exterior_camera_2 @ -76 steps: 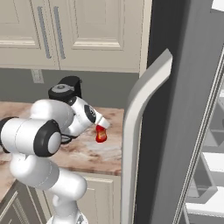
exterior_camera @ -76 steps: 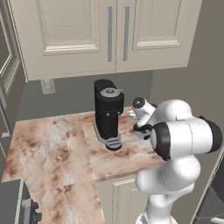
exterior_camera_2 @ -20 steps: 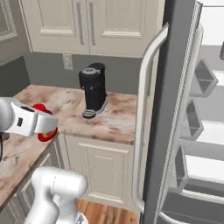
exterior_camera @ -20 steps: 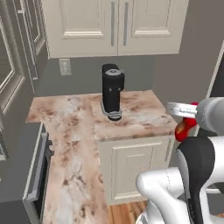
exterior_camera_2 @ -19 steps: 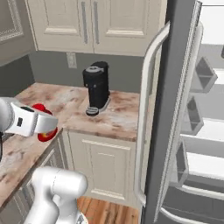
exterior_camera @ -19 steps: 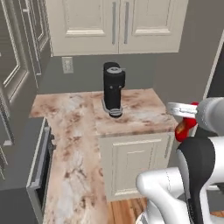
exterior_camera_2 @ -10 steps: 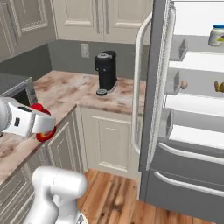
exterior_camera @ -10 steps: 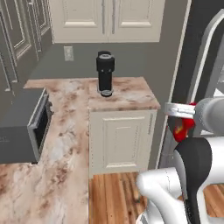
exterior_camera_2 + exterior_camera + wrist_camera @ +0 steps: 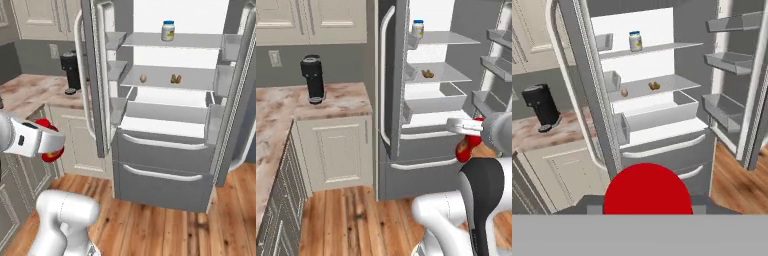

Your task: Place the ketchup and mayonnaise from the counter to the top shelf of the fridge. If the existing items in the fridge are on the top shelf, move them to other shelves.

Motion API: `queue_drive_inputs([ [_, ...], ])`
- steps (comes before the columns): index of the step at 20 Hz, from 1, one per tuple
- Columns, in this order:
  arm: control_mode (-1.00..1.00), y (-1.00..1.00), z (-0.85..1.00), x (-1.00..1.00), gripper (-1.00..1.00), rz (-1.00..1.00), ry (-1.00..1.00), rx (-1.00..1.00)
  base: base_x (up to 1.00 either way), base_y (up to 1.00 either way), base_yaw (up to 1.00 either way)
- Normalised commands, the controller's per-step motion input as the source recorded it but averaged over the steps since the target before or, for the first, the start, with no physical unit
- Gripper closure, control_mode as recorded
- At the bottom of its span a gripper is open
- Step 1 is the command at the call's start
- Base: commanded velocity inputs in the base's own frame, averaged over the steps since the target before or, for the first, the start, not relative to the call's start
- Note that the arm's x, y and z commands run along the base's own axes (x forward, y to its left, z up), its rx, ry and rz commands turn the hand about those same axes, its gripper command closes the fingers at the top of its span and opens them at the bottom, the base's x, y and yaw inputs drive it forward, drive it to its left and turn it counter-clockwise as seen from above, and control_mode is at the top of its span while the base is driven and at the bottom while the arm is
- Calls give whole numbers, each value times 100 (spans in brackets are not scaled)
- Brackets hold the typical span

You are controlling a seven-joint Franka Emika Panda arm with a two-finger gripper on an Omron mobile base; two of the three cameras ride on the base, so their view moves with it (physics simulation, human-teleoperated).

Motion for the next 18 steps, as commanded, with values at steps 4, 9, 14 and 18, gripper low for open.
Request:
queue_drive_inputs([
  [4, 100, 0, 0, 0, 100, 0, 0, 0, 46, -80, -21],
  [9, 100, 0, 0, 0, 100, 0, 0, 0, 98, -14, -3],
  [14, 100, 0, 0, 0, 100, 0, 0, 0, 100, 0, 0],
  [18, 100, 0, 0, 0, 100, 0, 0, 0, 54, -71, 0],
])
